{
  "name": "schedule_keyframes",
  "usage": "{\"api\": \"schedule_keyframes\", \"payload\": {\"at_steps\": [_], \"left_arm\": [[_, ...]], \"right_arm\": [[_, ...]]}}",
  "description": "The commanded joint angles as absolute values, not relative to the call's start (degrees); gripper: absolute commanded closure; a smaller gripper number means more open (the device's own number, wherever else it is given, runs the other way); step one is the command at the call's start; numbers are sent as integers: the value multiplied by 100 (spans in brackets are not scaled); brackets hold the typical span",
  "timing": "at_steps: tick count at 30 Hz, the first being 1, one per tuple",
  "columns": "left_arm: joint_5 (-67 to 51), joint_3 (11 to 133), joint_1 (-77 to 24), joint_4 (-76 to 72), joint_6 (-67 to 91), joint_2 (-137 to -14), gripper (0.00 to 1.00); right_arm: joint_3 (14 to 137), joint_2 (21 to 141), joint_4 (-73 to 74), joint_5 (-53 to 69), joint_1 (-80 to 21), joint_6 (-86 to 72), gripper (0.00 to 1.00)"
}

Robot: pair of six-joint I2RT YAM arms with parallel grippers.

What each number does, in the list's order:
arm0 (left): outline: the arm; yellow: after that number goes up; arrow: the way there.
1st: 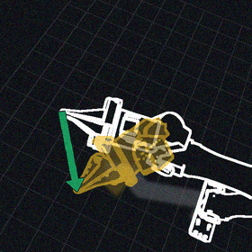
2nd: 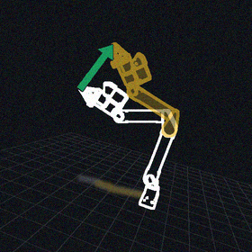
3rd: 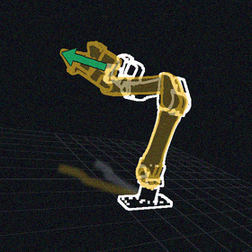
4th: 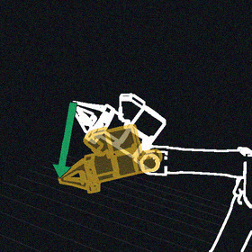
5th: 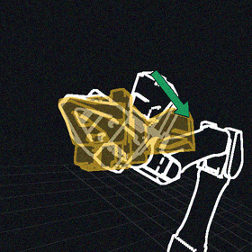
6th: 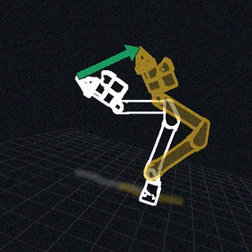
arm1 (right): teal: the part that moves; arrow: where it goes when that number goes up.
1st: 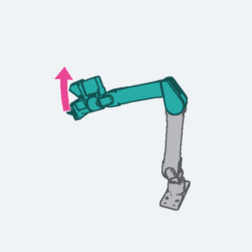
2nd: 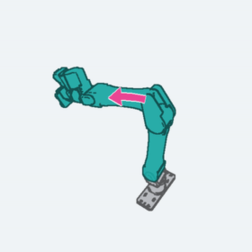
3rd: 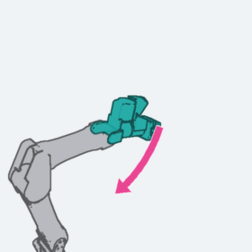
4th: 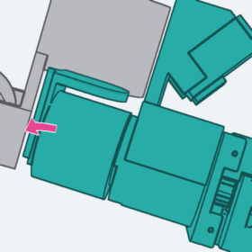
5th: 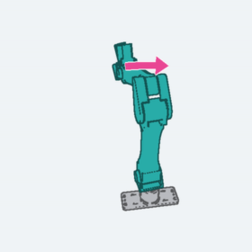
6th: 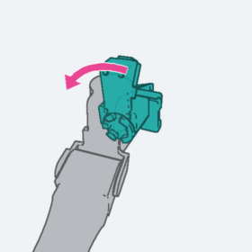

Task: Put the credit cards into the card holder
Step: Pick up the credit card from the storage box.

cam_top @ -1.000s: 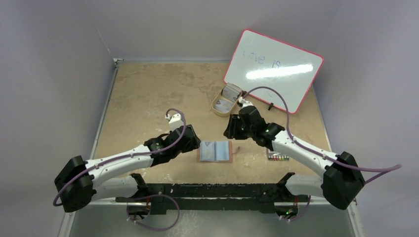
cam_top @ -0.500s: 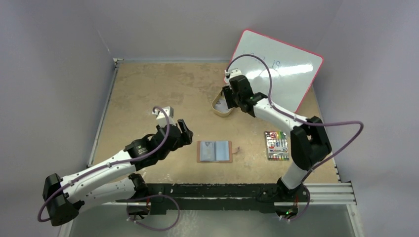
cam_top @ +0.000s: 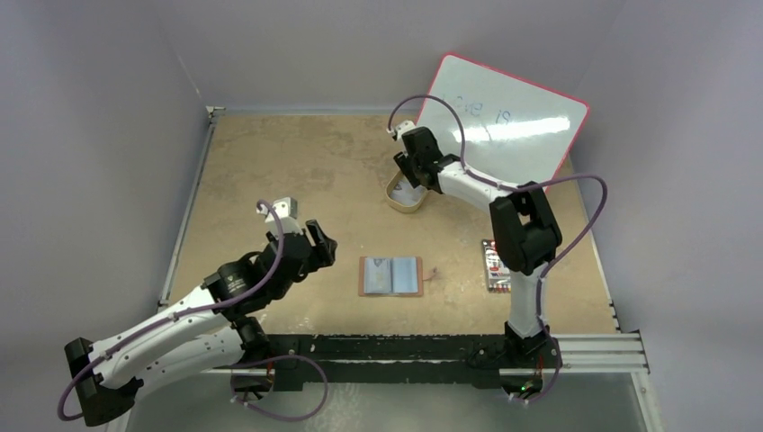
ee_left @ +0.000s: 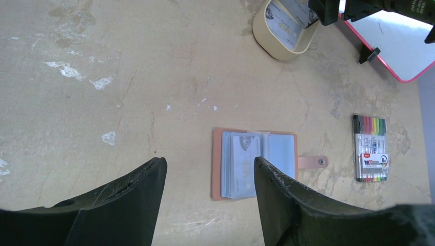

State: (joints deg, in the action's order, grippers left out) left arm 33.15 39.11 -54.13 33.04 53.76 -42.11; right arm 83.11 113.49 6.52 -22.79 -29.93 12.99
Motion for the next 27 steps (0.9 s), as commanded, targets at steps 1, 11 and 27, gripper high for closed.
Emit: {"api": "schedule_keyframes", "payload": {"at_steps": [1,11,27], "left_arm": [[3514,4023,-5405,3422,5273,-4045,37],[3604,4016,-5405,3451,5300,-4003,37],[3454,4035,-5405,3239,5335,-4232,37]], "right_arm": [[8876,11619,571,-2347,-2965,1619,35],[9106,11946,582,-3002,-2956,1867,40],[9156,11686,566,-3107,-2901,1946,56]]}}
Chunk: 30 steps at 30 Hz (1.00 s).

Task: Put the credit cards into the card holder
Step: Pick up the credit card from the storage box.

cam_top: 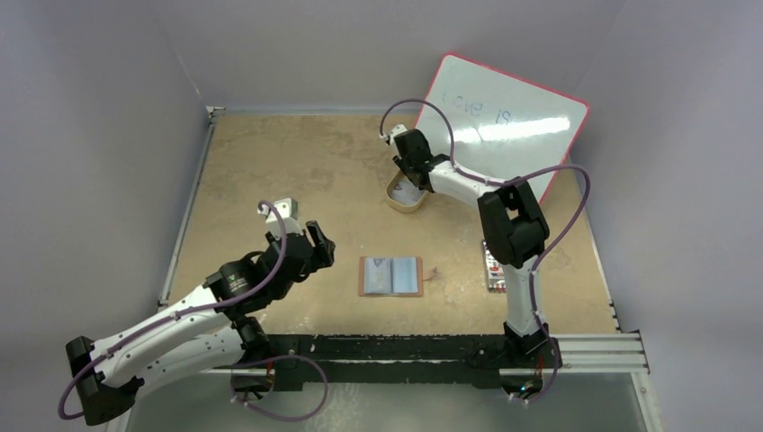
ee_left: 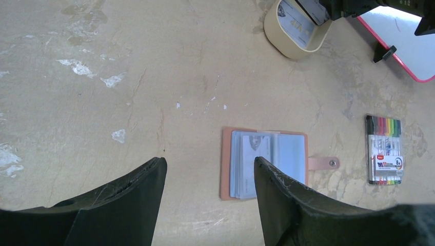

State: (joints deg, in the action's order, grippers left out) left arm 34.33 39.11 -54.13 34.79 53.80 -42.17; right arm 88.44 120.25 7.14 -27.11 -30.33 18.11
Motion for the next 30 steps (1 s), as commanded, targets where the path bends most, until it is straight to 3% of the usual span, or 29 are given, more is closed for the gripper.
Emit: {"api": "schedule_keyframes", "payload": {"at_steps": [1,22,30], "left_arm": [[3450,4030,-5401,3237,5347,-4242,37],[3324,3882,-5404,3131,5414,-4485,37],[3245,3701,-5405,2806,5472,-4740,37]], "right_arm": [[9172,11676,582,-3111,-2900,1944,57],[9523,11322,1348,-2762,-2904,1520,80],[9494,10782,2035,-2080,-2912,1127,95]]}}
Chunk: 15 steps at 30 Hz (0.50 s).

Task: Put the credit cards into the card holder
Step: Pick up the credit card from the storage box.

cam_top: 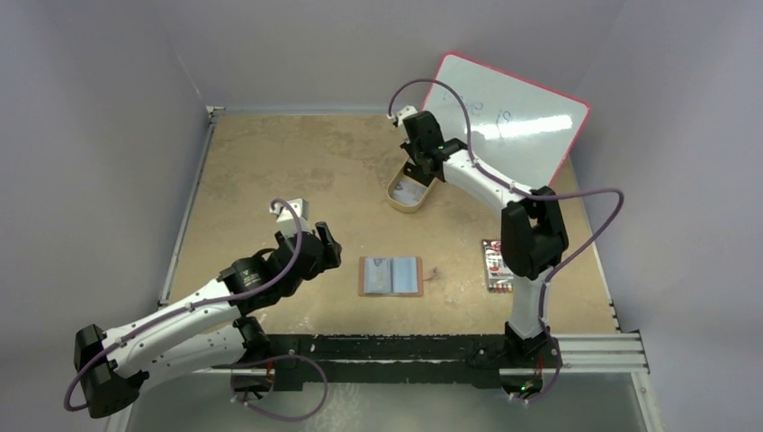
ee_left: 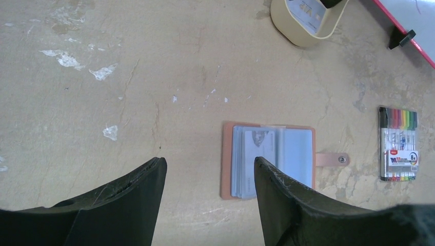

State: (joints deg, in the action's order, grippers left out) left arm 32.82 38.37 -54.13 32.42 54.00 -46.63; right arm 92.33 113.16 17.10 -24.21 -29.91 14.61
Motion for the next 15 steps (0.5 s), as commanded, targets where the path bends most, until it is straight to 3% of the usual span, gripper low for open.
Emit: {"api": "schedule_keyframes", "payload": {"at_steps": [1,10,15], "left_arm": [[3208,3667,-5404,2764,5477,-4777,37],[2739,3606,-5405,2278,5906,-4956,41],[2298,3611,-5404,1642,6203,-4866,42]], "right_arm": [[9484,10653,2118,-1854,-2913,1008,97],[7906,8862,1398,607,-2923,-568,100],[6307,7710,-402,2231,-2922,-2085,100]]}}
